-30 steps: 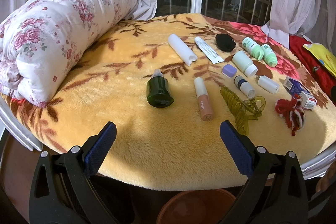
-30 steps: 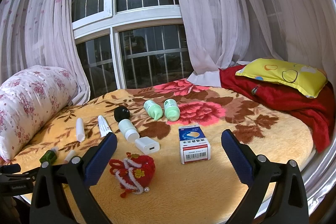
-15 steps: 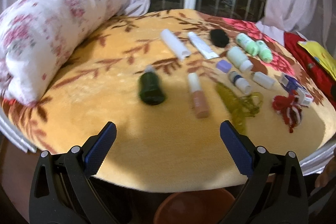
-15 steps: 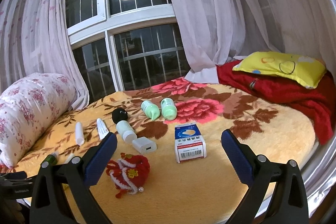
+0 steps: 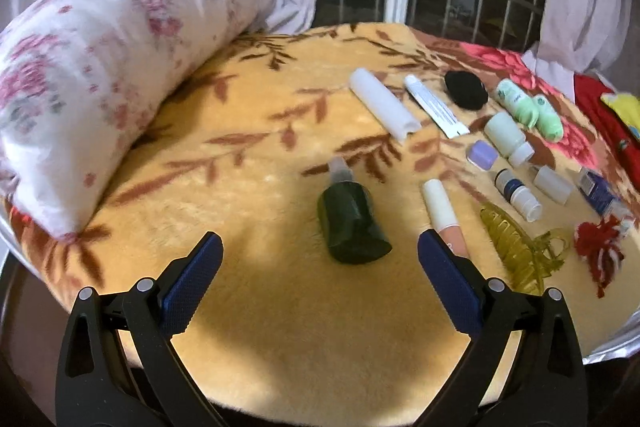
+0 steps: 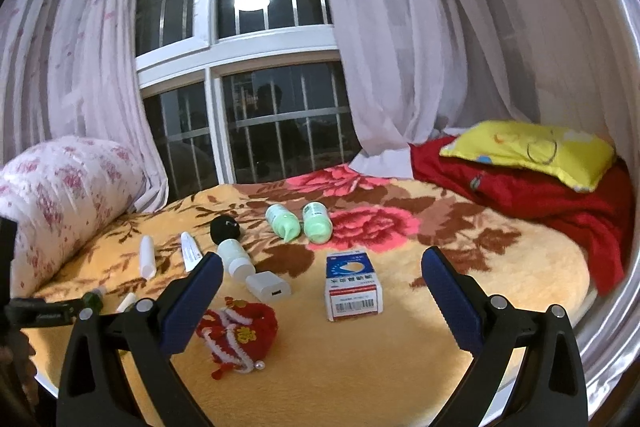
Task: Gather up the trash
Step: 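Grasp the dark green bottle with the left tool while the right tool grasps the yellow-green hair clip, then lower both tools to the orange bin and open them to drop the bottle and clip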
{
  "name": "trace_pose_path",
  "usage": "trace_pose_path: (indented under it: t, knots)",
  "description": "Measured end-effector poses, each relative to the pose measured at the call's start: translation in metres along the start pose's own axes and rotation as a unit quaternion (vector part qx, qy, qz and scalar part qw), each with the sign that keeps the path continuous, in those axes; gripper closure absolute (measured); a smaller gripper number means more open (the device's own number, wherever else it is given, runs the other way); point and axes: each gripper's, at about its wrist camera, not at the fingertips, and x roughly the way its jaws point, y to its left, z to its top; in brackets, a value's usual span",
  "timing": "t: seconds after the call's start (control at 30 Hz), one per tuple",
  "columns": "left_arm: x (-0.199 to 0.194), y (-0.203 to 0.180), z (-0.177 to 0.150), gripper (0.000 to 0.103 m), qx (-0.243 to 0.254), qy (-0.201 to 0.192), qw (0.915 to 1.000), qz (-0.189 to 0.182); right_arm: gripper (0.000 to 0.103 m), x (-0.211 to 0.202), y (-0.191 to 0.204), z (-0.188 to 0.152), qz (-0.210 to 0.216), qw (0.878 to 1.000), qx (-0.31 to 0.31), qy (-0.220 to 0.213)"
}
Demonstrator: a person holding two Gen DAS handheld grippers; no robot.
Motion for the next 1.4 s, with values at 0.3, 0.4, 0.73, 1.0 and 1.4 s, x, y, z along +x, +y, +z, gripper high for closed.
trace_pose_path:
  t: [0.3,0.4,0.73,1.0,1.4]
  knots:
    - [0.045,0.0,0.014,0.068,-0.012,0.036,0.9987,-0.034,0.005,-0.006,0.015,0.0,0.018,0.999,-0.04,-0.013]
    - [0.041,0.004,0.01,0.068,-0.013,0.034,0.9983,-0.046,0.005,-0.005,0.02,0.001,0.048,0.998,-0.036,-0.004]
    - [0.002,0.018,-0.007,0.068,-0.007,0.016,0.9971,-0.074,0.005,-0.005,0.086,-0.011,0.182,0.98,-0.071,0.046]
    - [-0.006,0.025,-0.015,0.068,-0.011,0.007,0.9961,-0.087,0.005,0.032,0.157,-0.05,0.195,0.965,-0.133,0.118]
    - [-0.009,0.026,-0.019,0.068,-0.018,0.004,0.9946,-0.102,0.06,0.084,0.164,-0.058,0.158,0.953,-0.176,0.189]
